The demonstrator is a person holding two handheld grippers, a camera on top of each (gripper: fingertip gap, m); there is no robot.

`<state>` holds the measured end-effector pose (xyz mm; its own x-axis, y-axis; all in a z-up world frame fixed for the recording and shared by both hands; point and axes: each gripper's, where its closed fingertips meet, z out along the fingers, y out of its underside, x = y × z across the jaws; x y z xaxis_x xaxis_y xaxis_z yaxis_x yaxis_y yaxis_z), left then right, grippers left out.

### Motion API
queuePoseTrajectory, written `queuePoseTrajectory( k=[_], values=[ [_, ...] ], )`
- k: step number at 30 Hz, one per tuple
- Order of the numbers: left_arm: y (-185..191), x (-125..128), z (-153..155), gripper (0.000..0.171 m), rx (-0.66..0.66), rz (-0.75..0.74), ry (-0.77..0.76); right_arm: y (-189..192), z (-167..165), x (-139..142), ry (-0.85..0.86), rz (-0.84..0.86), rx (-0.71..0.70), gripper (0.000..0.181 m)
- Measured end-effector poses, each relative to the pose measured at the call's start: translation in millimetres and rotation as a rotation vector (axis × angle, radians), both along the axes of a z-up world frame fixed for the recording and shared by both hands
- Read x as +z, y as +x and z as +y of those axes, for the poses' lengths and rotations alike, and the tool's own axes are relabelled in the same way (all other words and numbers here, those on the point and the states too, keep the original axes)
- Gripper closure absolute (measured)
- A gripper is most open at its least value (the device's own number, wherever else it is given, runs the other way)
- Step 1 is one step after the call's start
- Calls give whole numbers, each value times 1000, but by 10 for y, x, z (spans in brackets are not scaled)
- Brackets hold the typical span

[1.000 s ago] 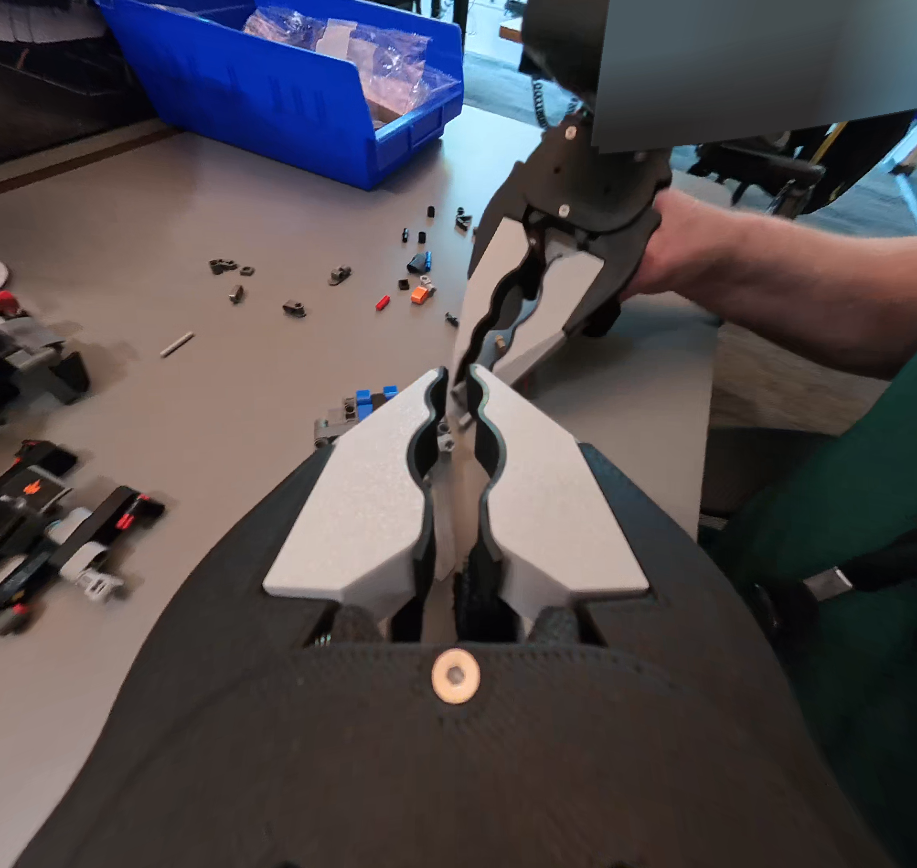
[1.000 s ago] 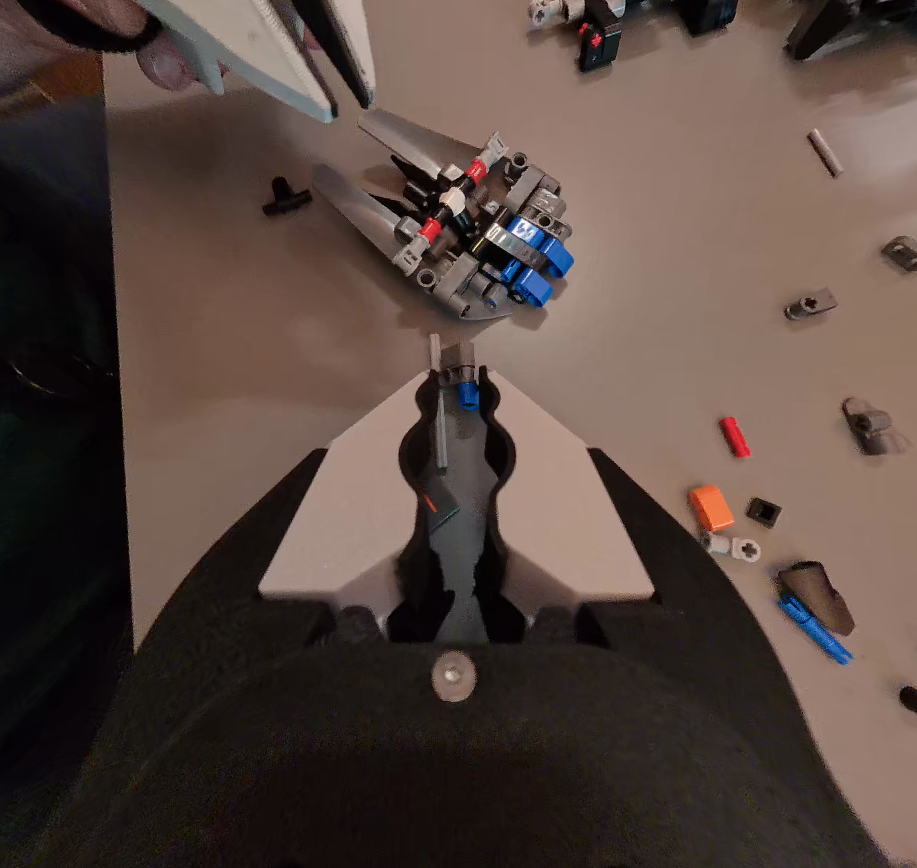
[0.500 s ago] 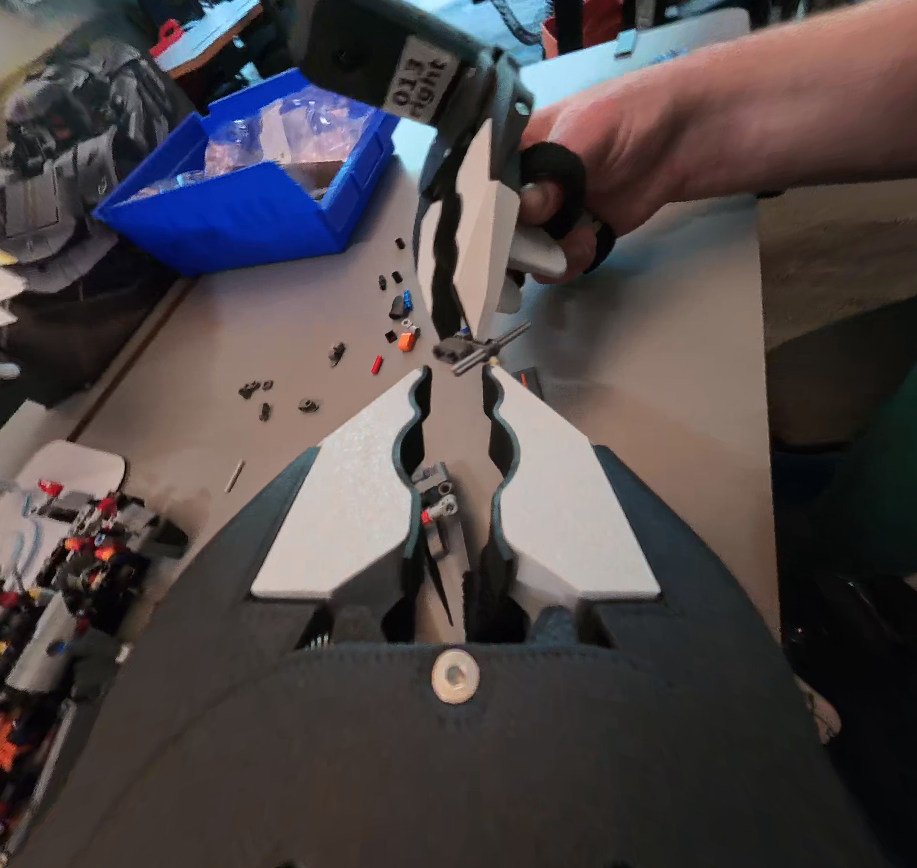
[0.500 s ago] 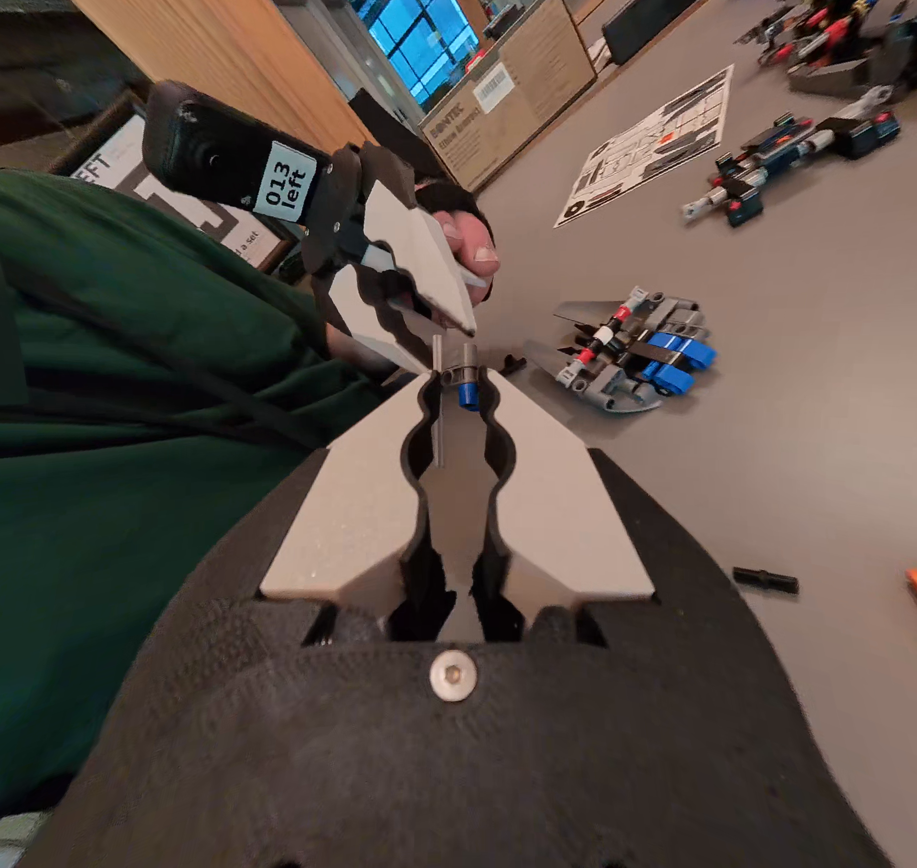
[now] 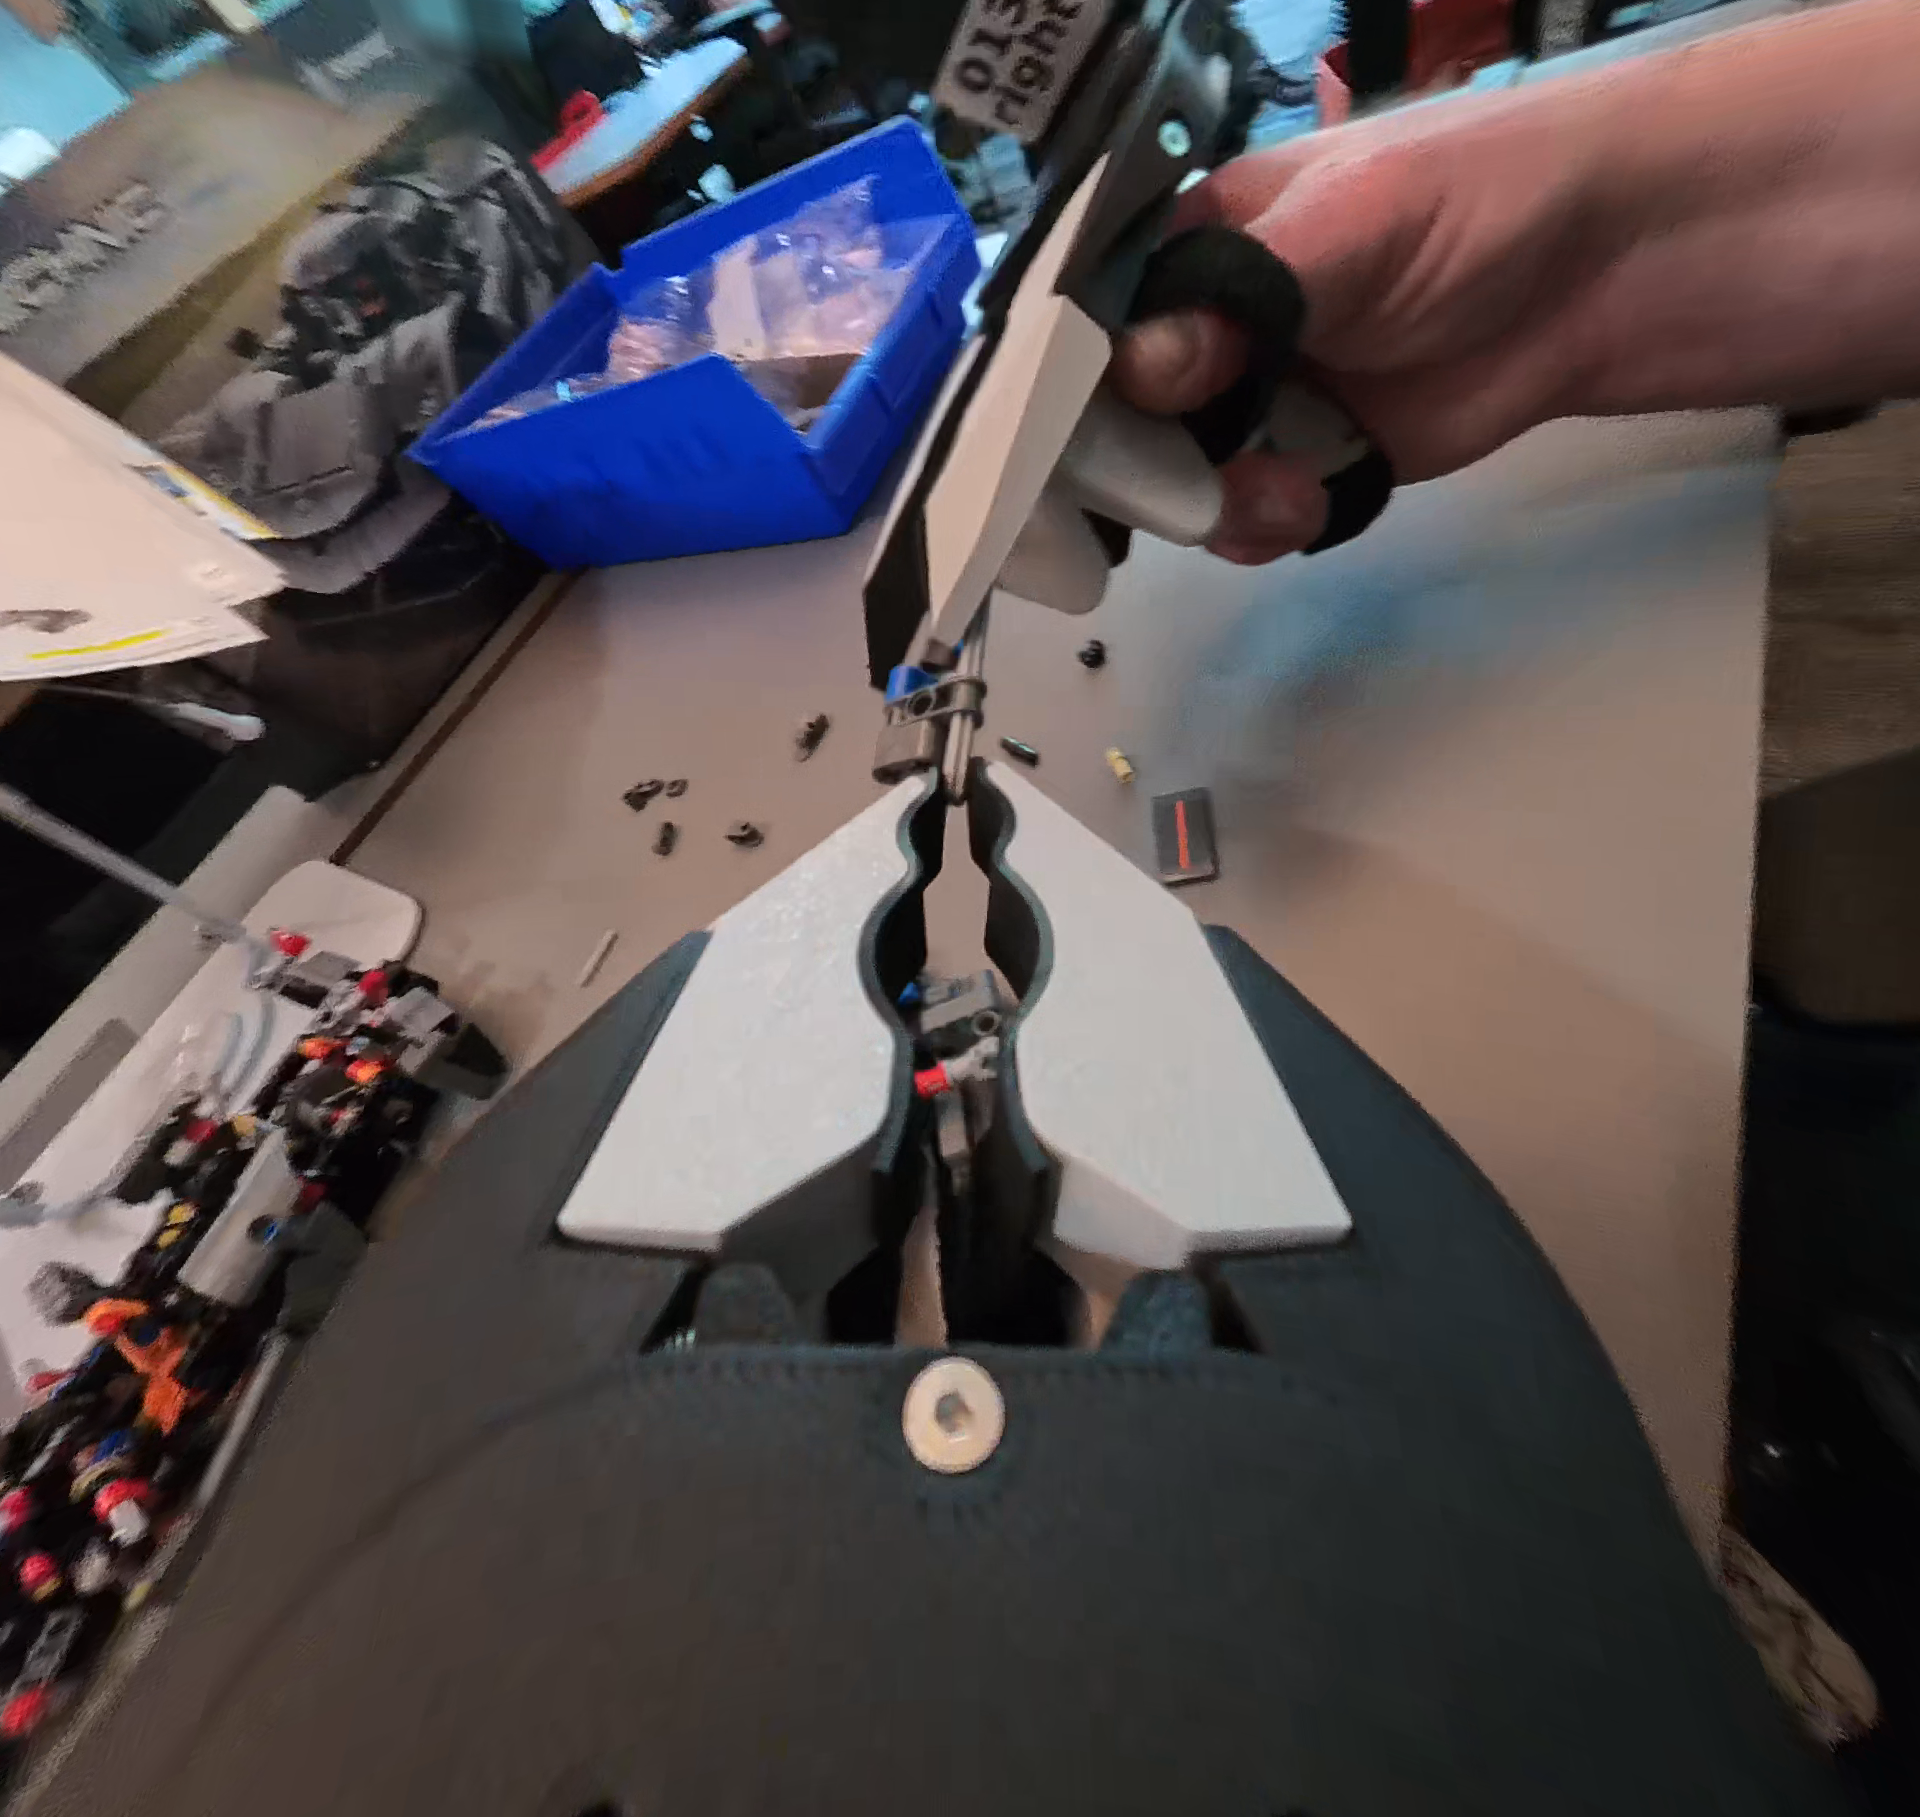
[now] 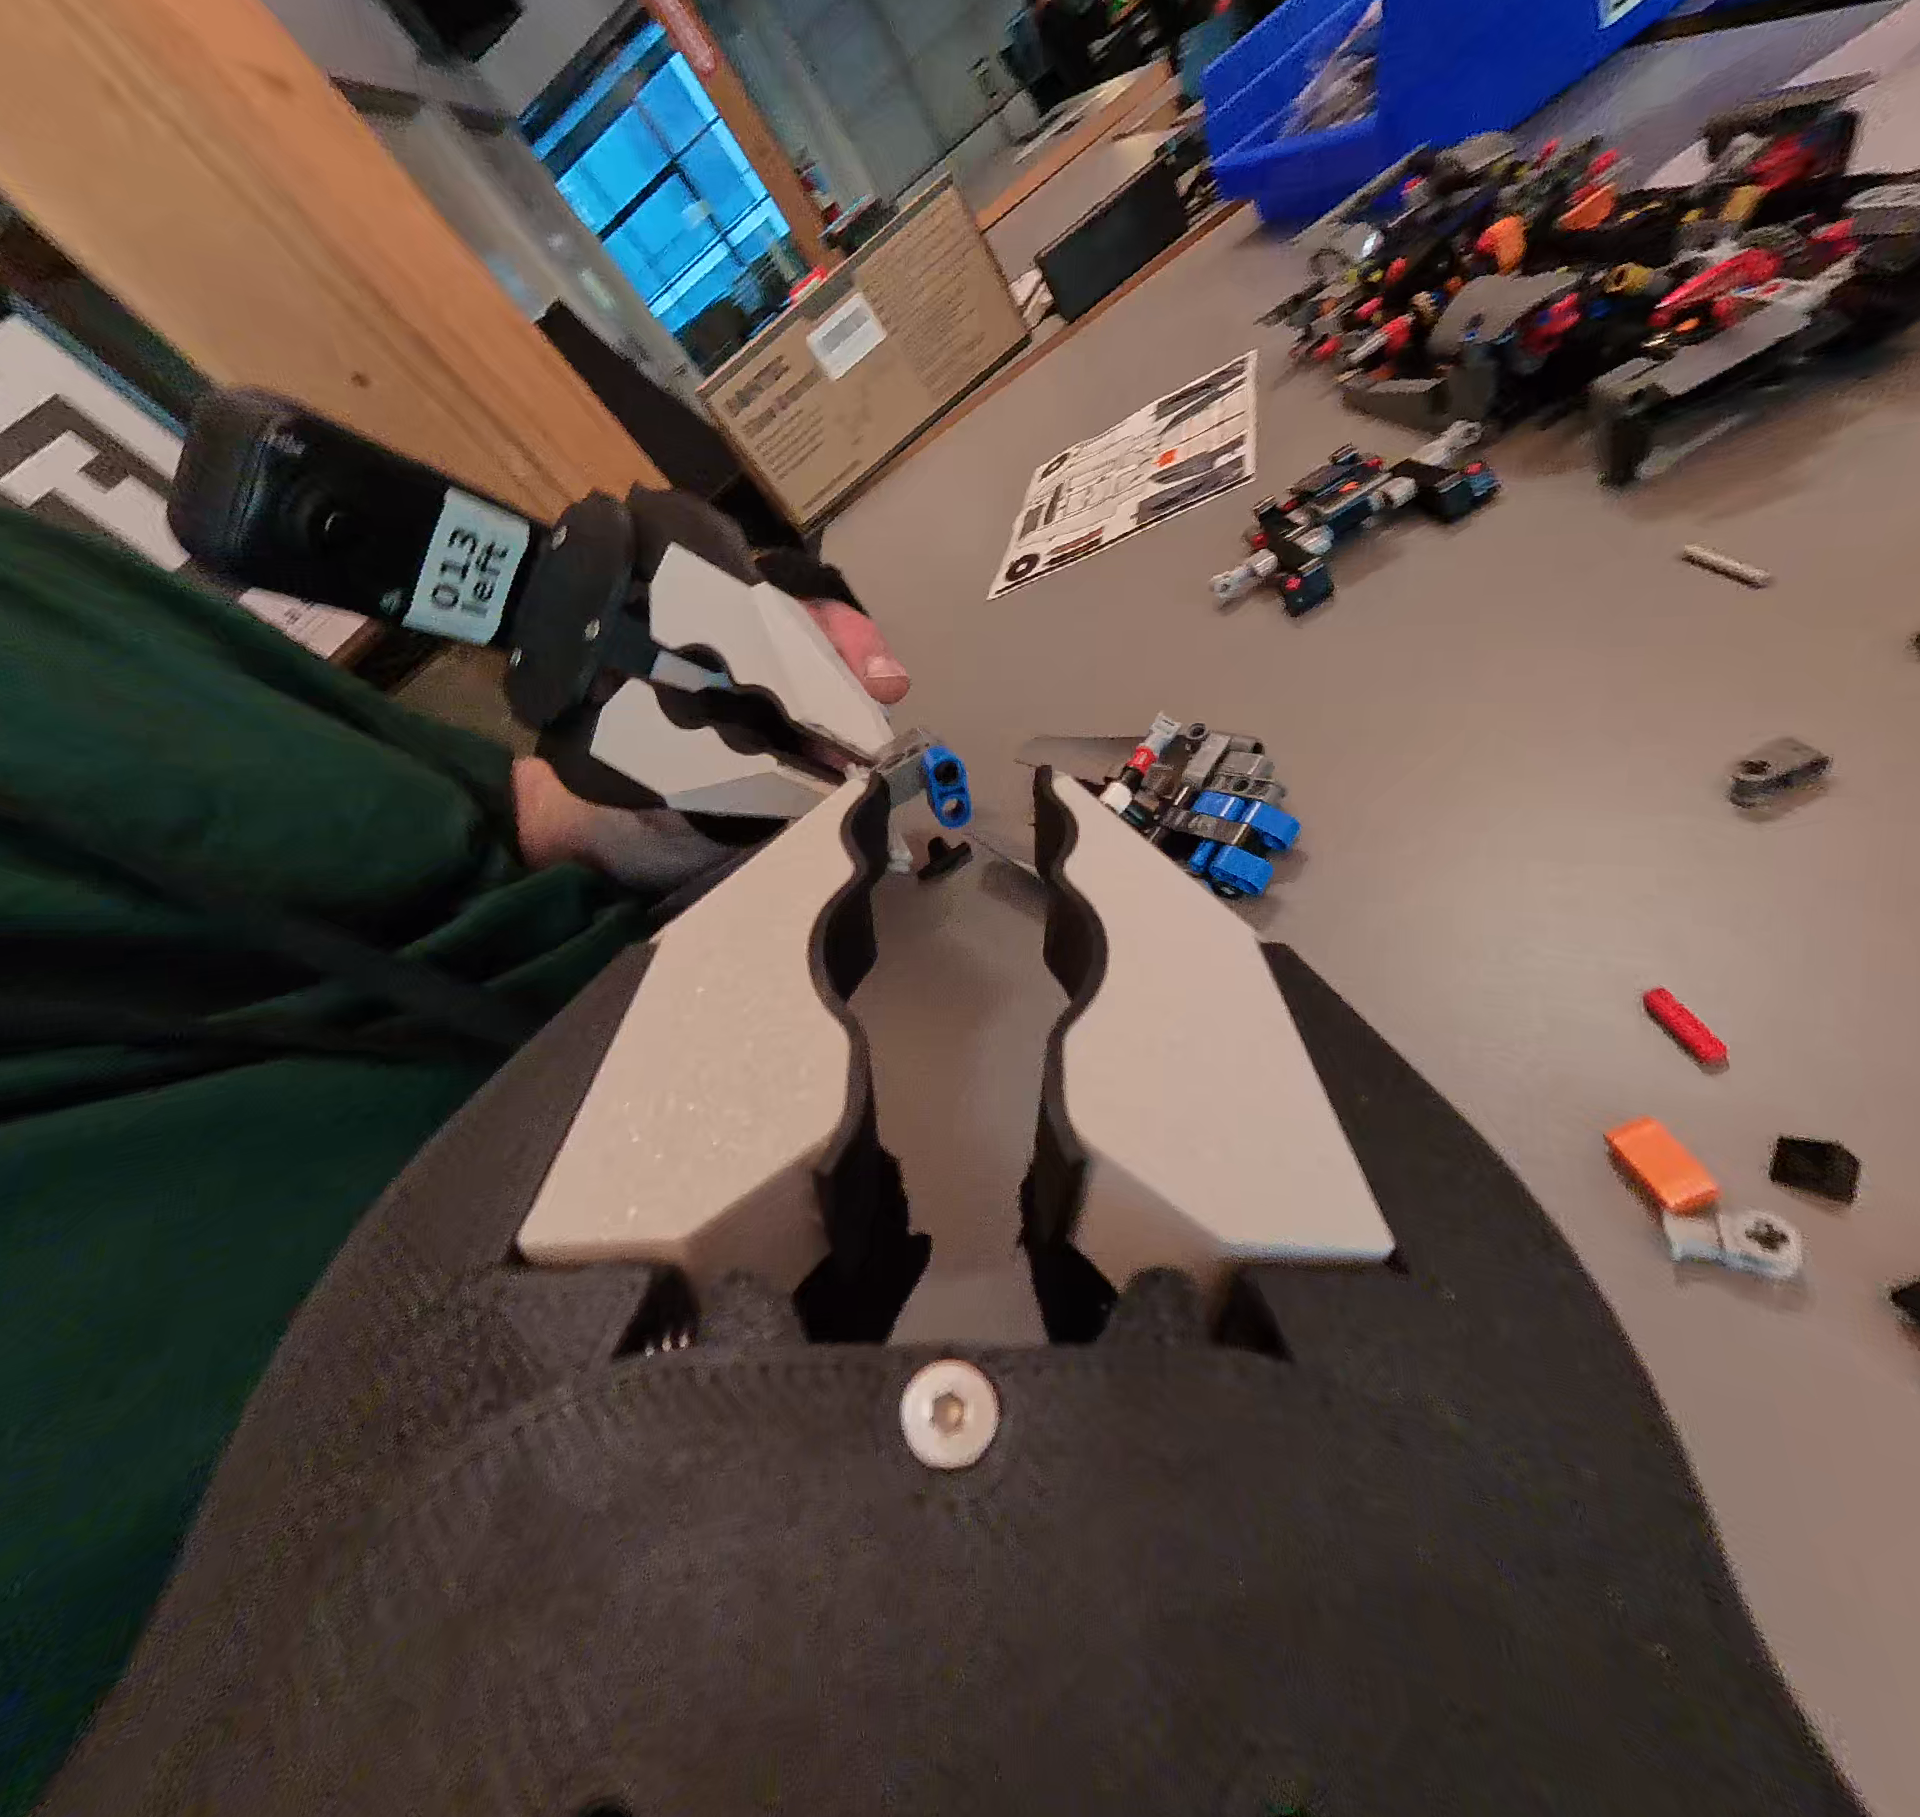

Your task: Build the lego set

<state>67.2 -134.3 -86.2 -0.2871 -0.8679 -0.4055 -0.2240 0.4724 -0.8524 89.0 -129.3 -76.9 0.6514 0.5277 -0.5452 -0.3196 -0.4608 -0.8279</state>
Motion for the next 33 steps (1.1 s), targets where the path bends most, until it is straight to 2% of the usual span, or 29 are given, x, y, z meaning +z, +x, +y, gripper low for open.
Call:
queuePoseTrajectory(
  k=[2,4,6,10,14,21,25,27,31,33],
  values=[
    [7,30,33,170,43,-42,63,26,-2,59,4,42,-62,153],
    [13,79,74,170,78,-94,171,-56,-44,100,1,103,-47,152],
    [15,144,82,170,95,-133,191,-107,-44,85,-11,124,-67,153],
    [19,208,93,170,123,-169,284,-170,-42,228,25,290,-61,158],
    [27,204,28,170,135,-194,382,-246,6,222,36,291,-74,172],
    [12,219,-1,170,140,-224,410,-250,17,275,91,208,-116,175],
    [11,148,-35,168,104,-206,387,-267,4,236,87,159,-97,176],
    [-23,100,-96,159,54,-186,331,-250,-7,181,67,134,-79,176],
    [-185,152,-115,148,-61,-136,106,-264,-109,52,16,-32,16,176],
    [-204,112,-69,140,-107,-38,-37,-297,-148,-51,-1,-213,61,176]
  ],
)
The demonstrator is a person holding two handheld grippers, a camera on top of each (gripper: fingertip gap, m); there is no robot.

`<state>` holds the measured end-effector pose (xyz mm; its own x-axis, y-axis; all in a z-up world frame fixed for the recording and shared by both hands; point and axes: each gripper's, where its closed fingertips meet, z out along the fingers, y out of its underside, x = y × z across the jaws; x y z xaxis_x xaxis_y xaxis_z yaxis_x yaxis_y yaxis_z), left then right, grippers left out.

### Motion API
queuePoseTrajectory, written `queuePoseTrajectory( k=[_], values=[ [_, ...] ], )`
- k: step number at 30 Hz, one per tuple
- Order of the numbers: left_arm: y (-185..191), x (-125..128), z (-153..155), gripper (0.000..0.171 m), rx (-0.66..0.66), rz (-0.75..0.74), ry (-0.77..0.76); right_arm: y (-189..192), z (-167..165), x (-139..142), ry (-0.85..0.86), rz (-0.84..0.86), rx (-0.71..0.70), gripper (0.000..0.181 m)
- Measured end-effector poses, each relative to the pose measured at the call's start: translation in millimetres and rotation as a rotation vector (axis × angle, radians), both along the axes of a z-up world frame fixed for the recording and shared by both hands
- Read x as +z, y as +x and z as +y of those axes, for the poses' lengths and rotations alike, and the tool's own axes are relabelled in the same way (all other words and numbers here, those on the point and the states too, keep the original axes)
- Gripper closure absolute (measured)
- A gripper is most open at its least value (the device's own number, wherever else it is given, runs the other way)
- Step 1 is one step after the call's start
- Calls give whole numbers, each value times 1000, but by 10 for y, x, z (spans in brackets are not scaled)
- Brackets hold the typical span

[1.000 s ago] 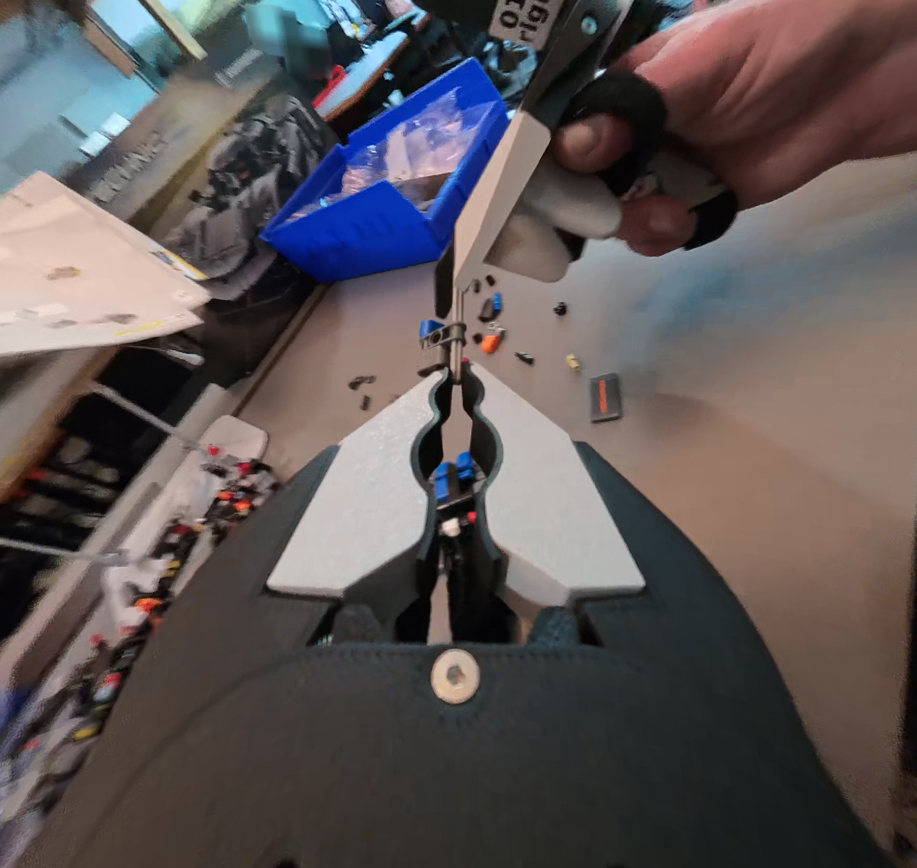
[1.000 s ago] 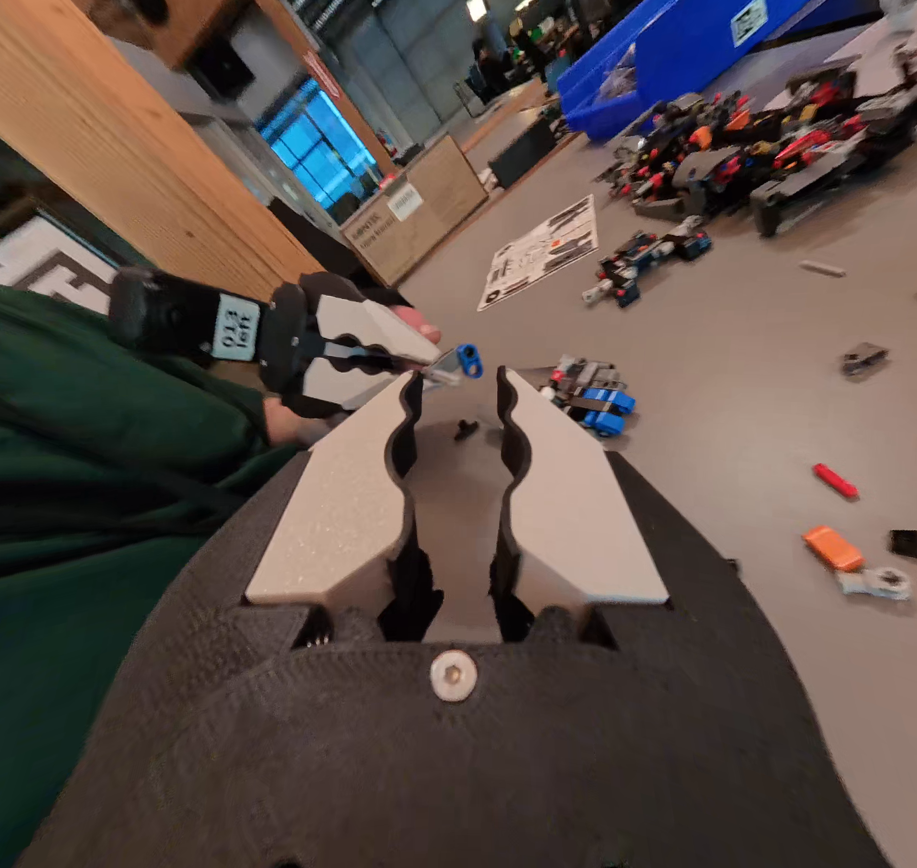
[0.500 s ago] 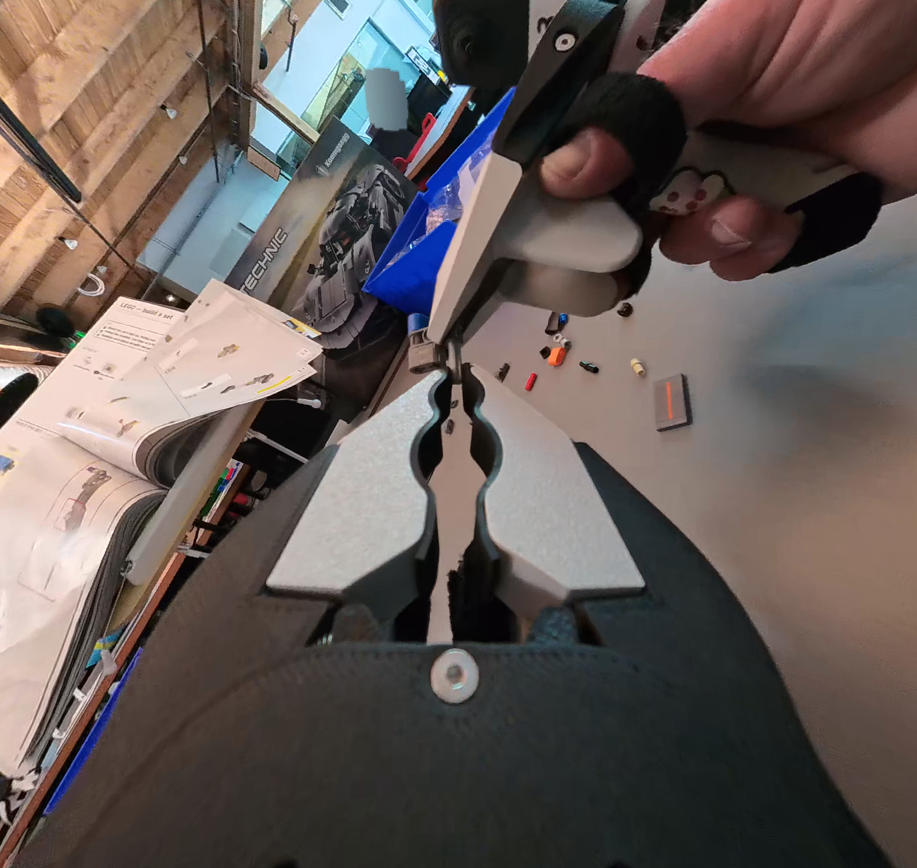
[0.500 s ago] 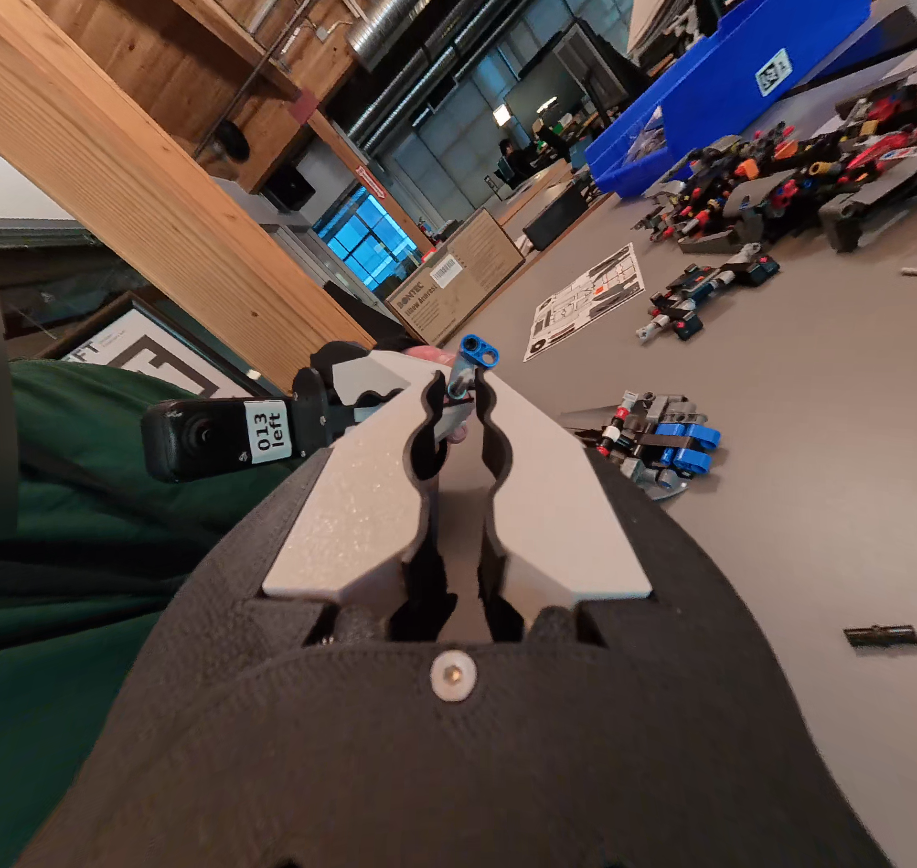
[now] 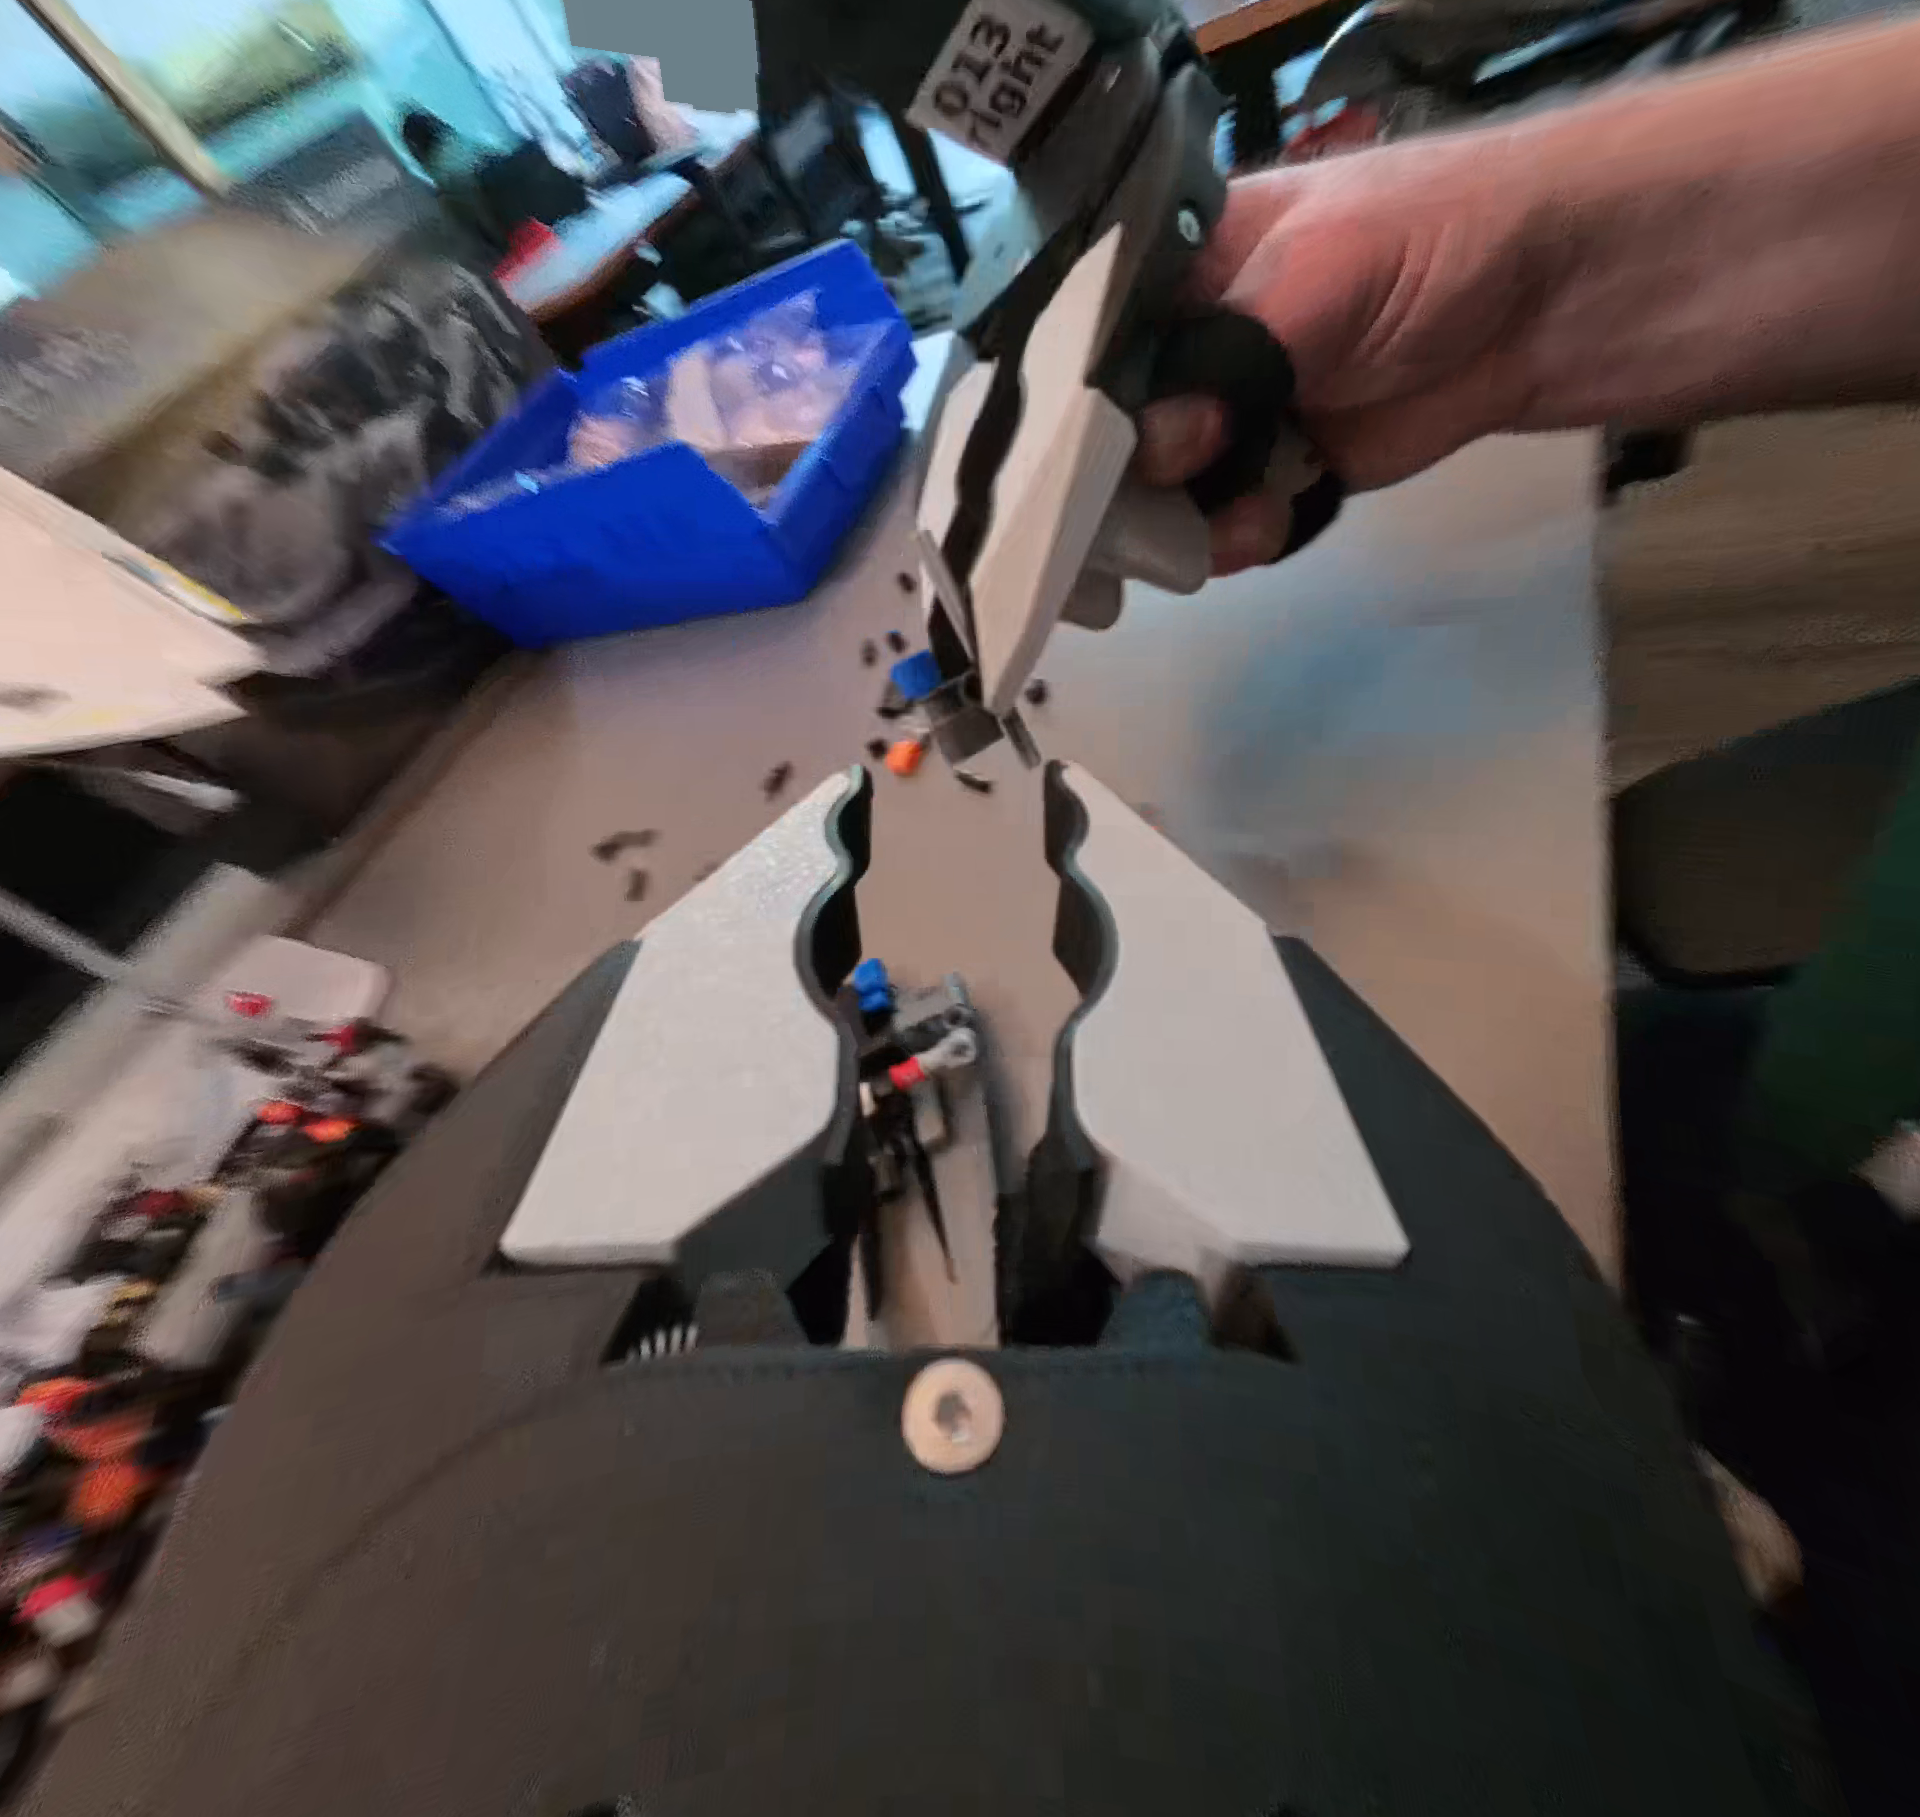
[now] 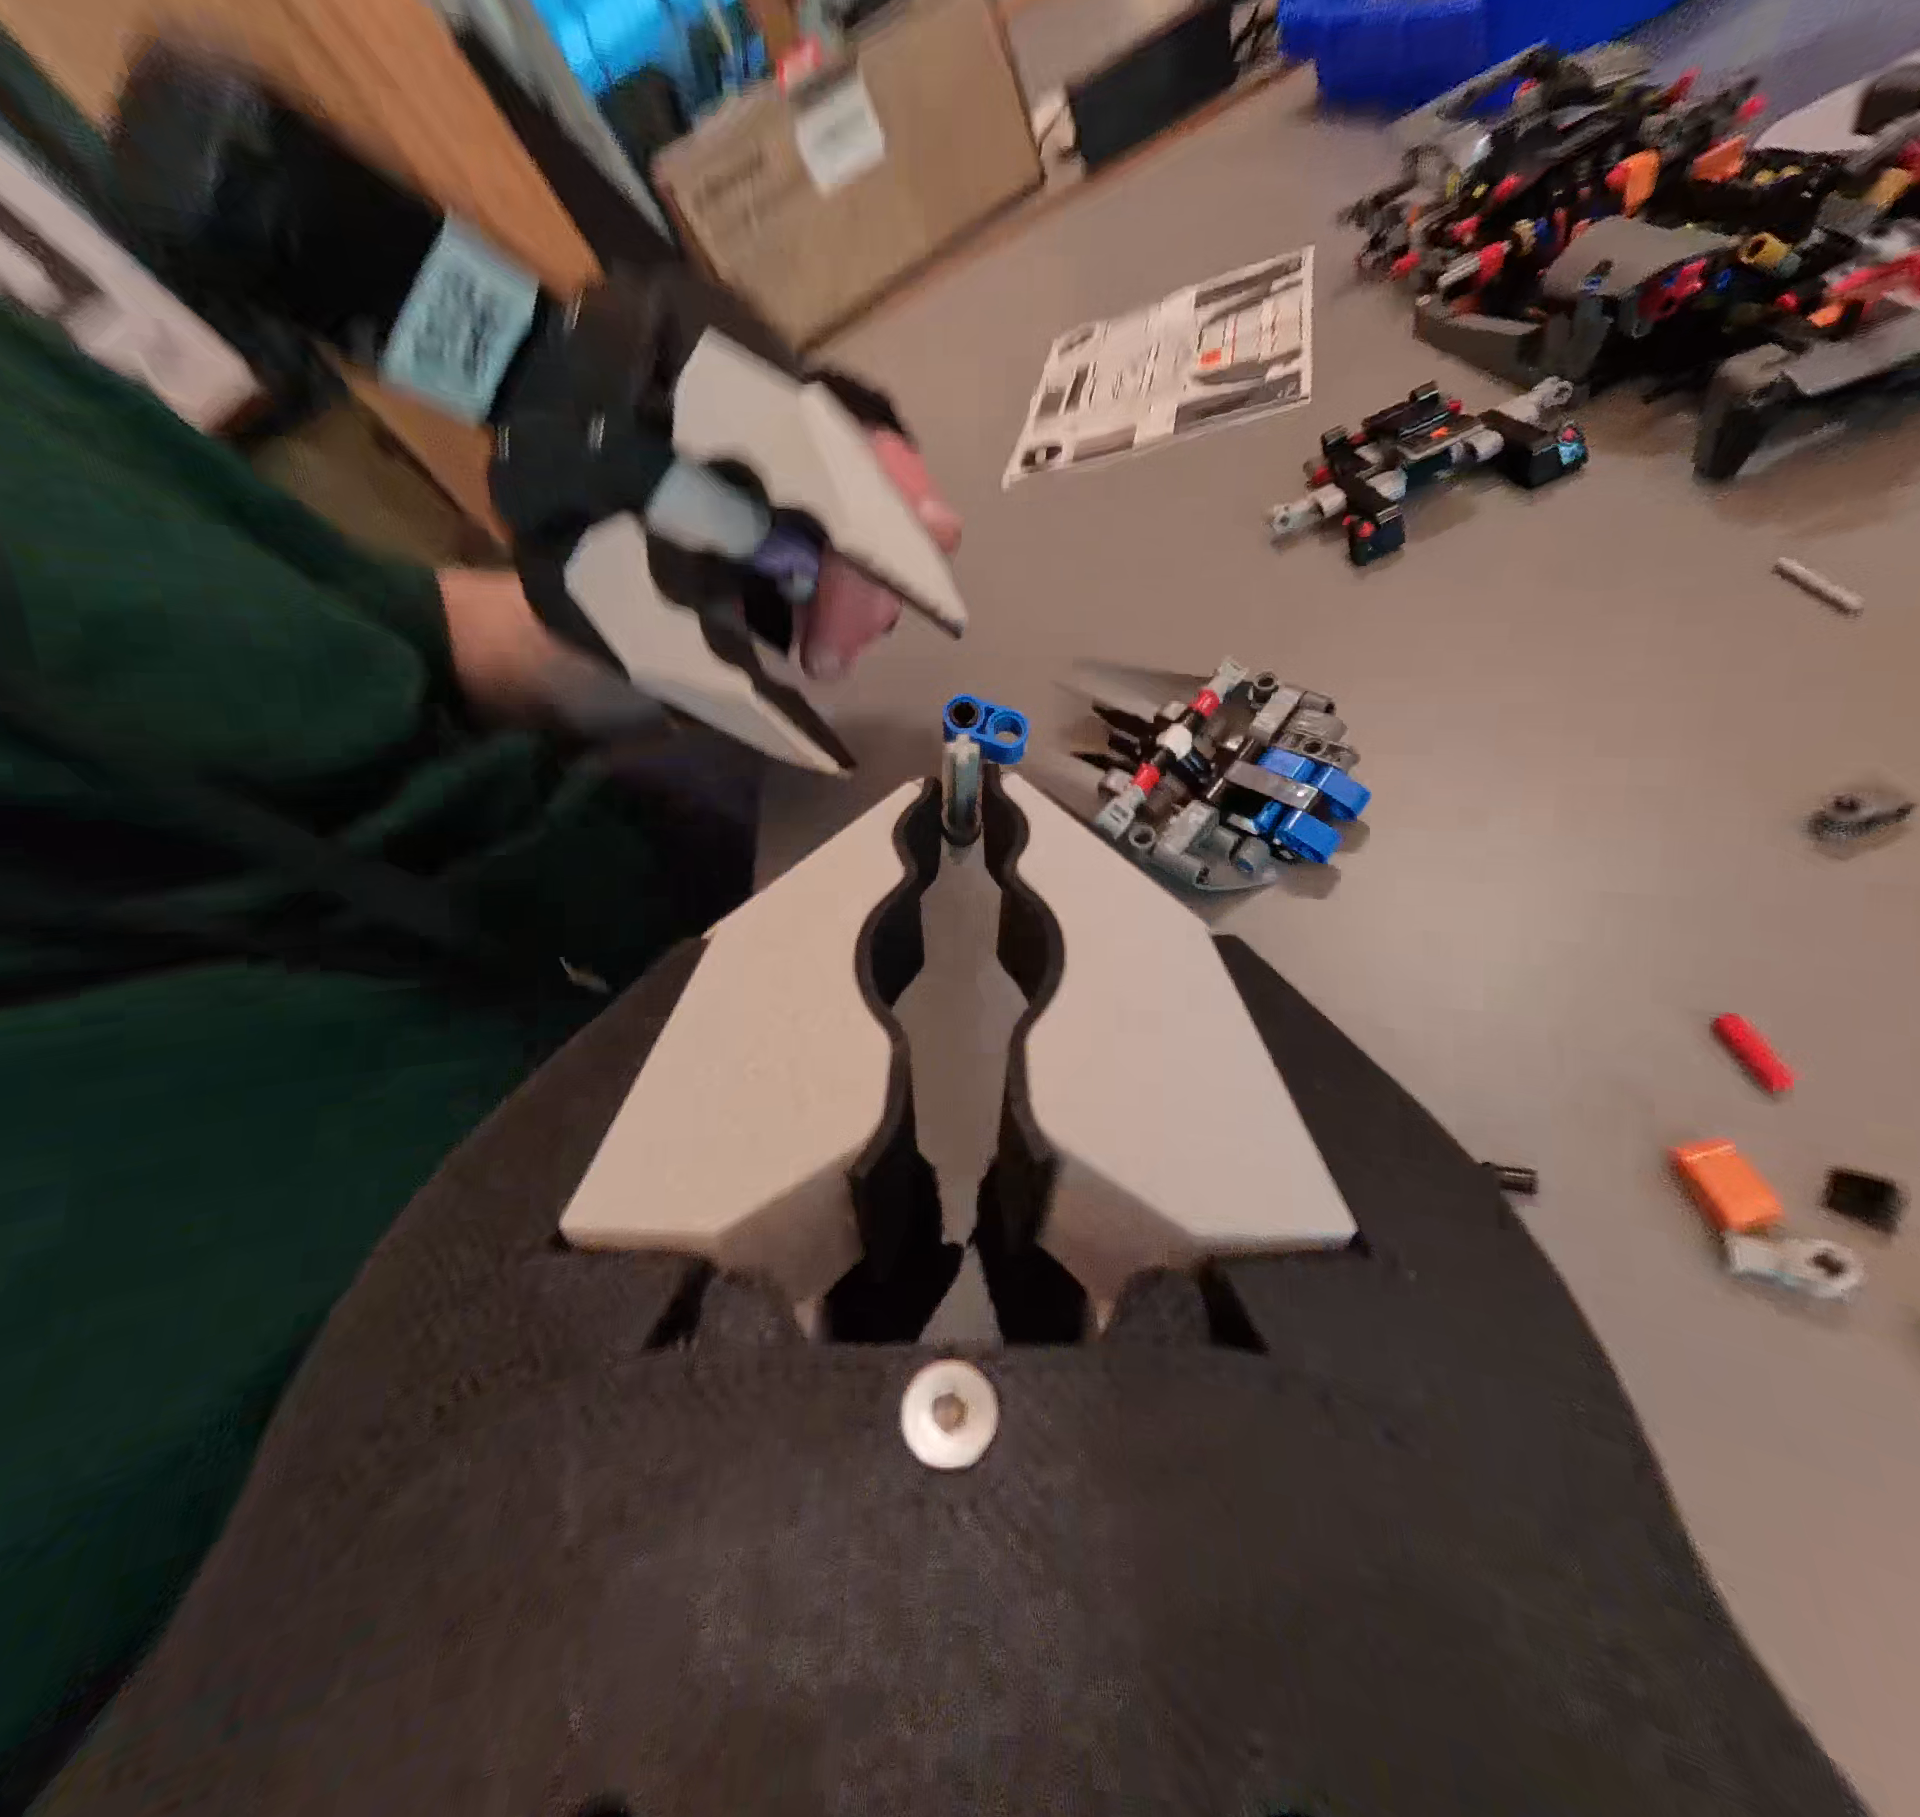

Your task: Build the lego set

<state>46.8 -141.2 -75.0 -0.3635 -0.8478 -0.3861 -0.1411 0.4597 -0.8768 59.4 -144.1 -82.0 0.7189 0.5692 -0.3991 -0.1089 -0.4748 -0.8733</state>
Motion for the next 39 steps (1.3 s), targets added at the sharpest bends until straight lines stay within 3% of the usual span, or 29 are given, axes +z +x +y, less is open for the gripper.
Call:
queuePoseTrajectory(
  k=[5,9,14,18,24,37,39],
  values=[
    [-2,73,-80,144,-170,106,-322,-204,-72,5,51,-244,150,176],
    [-41,59,-258,149,-302,151,-405,-306,-113,15,80,-278,225,176],
    [-61,105,-278,158,-349,150,-501,-356,-152,31,105,-291,281,176],
    [-43,87,-227,158,-292,121,-445,-331,-103,20,98,-268,235,176],
    [63,90,-78,159,-92,52,-473,-234,6,27,110,-257,58,176],
    [66,144,-44,158,-107,14,-598,-248,46,59,100,-159,6,176],
    [51,91,10,146,-92,46,-557,-193,60,0,53,-174,-7,176]
  ],
)
